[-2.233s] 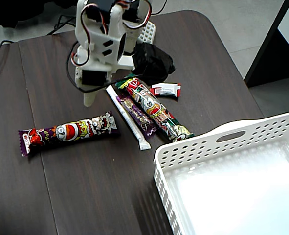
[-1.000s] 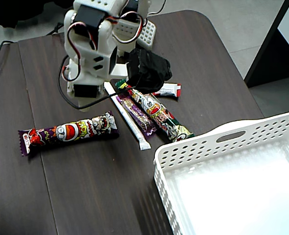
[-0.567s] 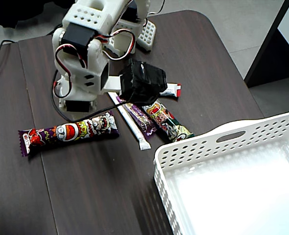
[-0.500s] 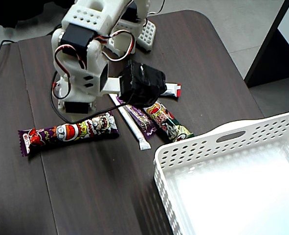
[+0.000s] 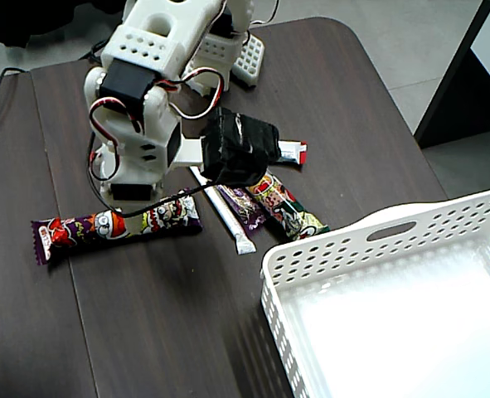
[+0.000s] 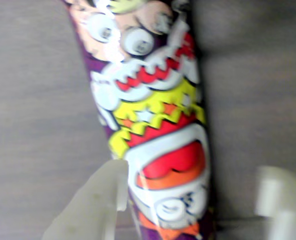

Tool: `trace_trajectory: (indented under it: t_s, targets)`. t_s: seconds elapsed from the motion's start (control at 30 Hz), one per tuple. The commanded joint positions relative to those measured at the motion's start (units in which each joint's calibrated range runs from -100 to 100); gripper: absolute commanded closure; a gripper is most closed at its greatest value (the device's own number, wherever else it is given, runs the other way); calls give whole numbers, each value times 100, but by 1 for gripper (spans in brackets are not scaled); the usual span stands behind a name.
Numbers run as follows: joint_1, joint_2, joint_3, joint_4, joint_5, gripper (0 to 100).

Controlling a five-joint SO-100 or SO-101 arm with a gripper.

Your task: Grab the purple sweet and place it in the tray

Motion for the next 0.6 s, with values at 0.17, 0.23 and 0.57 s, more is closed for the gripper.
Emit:
trace_trajectory:
  t_s: [0.17, 0.23, 0.57]
  targets:
    - [279, -19, -368, 277, 934, 77]
    - [338, -11, -295, 294, 1092, 77]
    - [507, -11, 362, -245, 1401, 77]
